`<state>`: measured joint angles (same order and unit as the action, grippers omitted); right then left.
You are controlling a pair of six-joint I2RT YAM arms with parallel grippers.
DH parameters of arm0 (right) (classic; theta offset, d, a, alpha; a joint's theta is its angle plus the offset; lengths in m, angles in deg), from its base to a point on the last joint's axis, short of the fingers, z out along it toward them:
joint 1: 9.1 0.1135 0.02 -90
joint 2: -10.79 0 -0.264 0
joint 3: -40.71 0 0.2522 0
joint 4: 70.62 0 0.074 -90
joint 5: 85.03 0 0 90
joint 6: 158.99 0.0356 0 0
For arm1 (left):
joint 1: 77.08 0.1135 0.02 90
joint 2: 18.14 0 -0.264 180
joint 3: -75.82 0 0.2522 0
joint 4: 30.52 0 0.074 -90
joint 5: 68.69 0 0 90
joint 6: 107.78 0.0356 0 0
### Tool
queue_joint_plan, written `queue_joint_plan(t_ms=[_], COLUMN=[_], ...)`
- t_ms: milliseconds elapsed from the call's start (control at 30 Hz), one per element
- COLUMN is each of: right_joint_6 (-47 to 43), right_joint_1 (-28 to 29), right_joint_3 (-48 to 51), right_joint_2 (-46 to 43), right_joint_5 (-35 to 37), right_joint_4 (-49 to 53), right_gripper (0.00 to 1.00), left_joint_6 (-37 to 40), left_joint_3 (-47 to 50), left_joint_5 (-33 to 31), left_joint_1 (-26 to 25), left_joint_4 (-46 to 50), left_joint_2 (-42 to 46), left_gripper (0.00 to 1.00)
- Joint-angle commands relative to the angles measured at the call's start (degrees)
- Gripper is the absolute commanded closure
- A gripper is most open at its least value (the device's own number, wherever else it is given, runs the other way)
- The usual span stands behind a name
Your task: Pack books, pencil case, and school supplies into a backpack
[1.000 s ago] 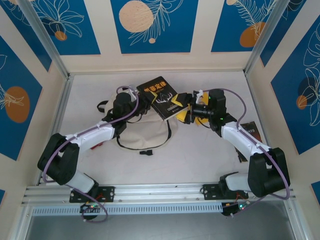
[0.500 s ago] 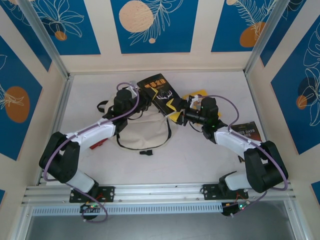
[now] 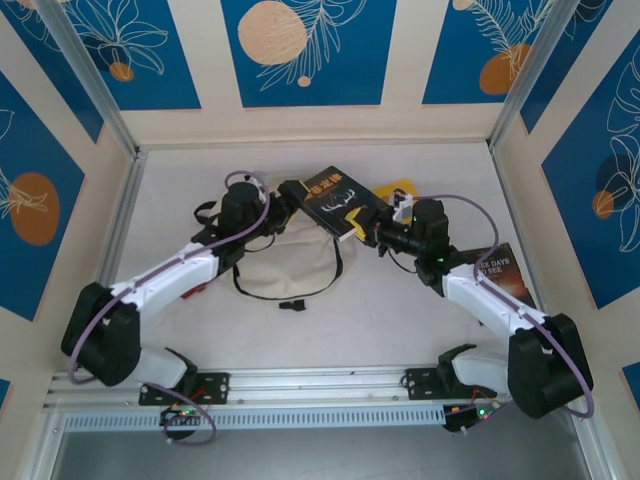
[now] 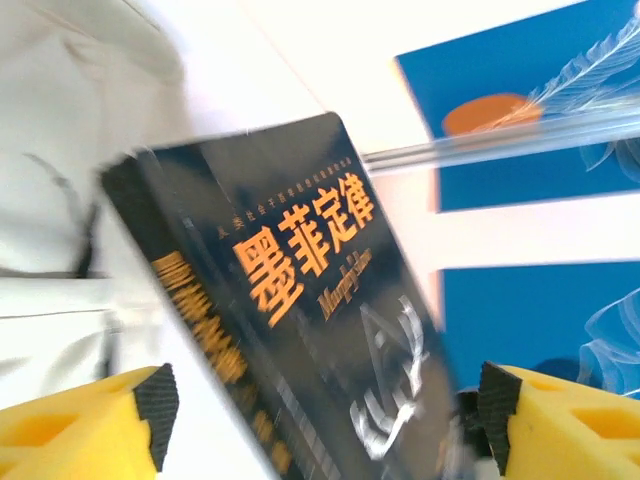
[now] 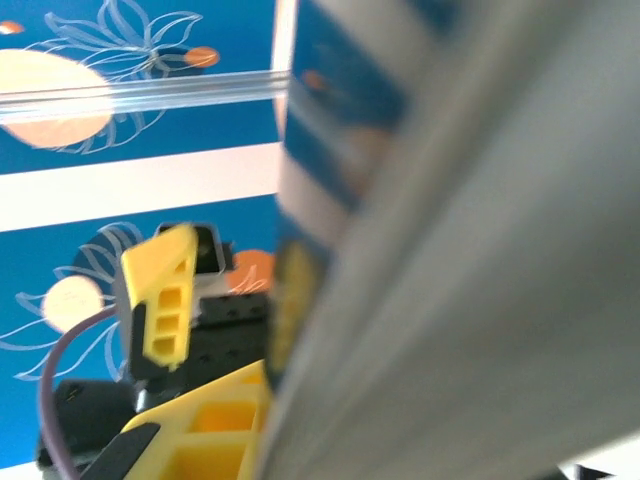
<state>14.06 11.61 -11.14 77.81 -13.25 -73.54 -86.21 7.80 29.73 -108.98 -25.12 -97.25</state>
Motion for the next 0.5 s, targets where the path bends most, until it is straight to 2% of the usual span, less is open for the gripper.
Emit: queue_joint_plan(t_ms=[0, 100, 167, 267, 467], right_joint_6=[-12.4, -17.8, -20.2, -22.5, -22.6], right_joint_1=[-1.8, -3.8, -4.9, -6.1, -6.4], right_joint_3=[-5.7, -7.7, -8.6, -9.3, -8.9], right_joint_2=[-4.1, -5.5, -6.1, -6.6, -6.7], right_joint_5=[3.5, 4.0, 4.3, 4.8, 5.1], right_joint_4=[13.1, 19.7, 22.6, 25.3, 25.9], right_gripper=[1.00, 1.00, 1.00, 1.00, 1.00], left_joint_6=[18.0, 30.1, 34.3, 34.6, 31.3], left_joint_3=[-5.9, -10.3, -12.0, -12.7, -12.2], left_joint_5=[-4.1, -6.0, -7.8, -10.6, -9.5], left_joint_1=[0.6, 0.5, 0.3, 0.0, -3.7], left_joint_4=[25.3, 40.7, 47.9, 54.4, 54.0], left_joint_2=[3.0, 2.0, 1.0, -0.5, -4.5], left_gripper=[0.14, 0.12, 0.13, 0.15, 0.23])
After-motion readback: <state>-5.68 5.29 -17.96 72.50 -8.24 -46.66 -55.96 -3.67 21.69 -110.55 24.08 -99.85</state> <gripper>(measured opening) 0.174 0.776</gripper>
